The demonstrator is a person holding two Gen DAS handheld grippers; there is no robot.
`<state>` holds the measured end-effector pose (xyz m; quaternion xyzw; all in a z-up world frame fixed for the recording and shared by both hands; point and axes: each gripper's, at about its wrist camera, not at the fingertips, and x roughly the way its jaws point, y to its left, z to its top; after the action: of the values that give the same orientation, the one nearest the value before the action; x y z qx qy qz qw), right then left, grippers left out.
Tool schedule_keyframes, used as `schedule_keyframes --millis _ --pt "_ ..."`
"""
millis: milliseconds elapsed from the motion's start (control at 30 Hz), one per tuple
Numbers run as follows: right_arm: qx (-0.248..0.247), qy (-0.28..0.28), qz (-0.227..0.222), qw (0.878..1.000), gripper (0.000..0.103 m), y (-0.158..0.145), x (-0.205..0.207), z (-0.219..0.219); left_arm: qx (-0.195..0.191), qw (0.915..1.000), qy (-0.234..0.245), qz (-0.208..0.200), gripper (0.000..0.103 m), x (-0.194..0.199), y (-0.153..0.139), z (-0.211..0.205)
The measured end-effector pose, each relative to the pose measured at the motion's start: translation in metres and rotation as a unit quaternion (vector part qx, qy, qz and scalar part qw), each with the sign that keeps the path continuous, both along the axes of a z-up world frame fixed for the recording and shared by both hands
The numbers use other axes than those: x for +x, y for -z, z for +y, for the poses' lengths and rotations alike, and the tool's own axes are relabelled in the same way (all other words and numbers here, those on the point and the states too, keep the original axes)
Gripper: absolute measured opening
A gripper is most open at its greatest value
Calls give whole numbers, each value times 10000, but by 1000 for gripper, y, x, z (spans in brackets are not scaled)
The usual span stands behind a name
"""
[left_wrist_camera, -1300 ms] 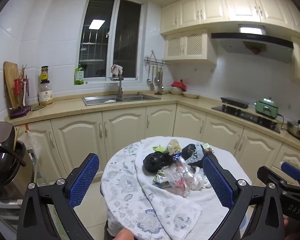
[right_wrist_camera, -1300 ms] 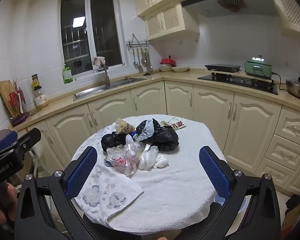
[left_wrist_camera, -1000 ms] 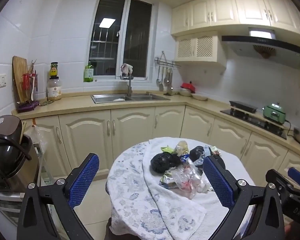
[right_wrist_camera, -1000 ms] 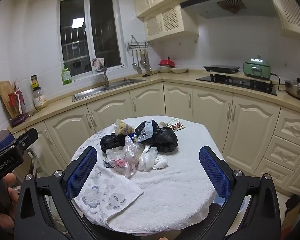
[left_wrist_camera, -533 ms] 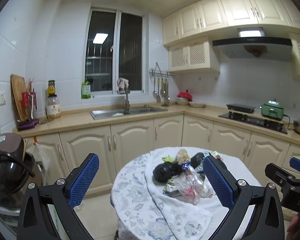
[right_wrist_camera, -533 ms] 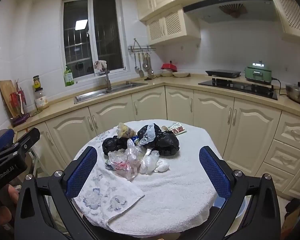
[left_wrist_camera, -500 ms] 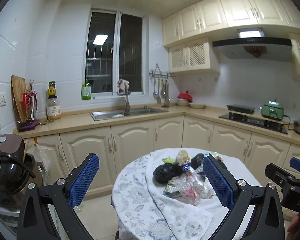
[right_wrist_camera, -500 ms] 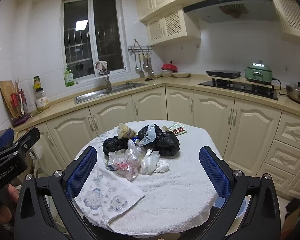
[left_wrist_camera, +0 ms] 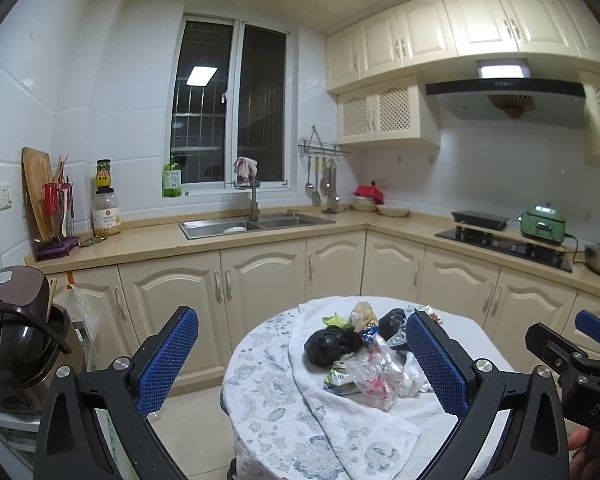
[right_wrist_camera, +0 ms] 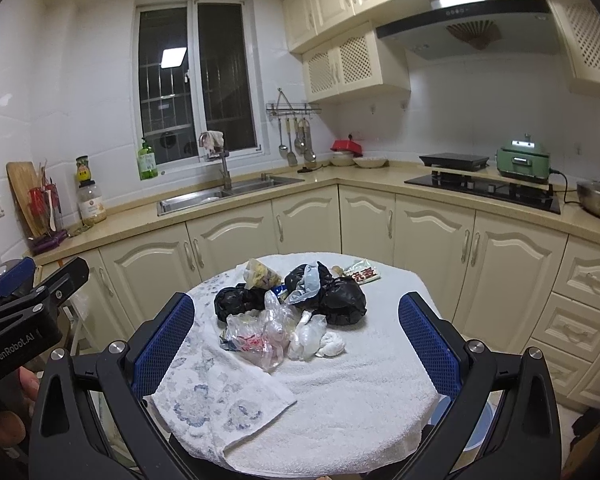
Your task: Collect trash
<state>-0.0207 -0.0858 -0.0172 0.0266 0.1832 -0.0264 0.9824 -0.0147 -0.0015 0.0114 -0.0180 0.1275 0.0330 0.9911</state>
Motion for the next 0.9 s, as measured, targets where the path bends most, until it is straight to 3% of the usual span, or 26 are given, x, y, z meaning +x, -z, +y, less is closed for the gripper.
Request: schedule_keyframes --millis 367,600,900 --pt "-152 -8 29 9999 103 -5 11 0 -36 9999 -48 -157 102 3 1 2" --pt "-213 111 333 9992 103 11 33 -12 43 9999 55 147 102 36 19 -1" --pt "-273 42 1160 9929 103 67 81 -28 127 9942 350 1004 102 107 66 -15"
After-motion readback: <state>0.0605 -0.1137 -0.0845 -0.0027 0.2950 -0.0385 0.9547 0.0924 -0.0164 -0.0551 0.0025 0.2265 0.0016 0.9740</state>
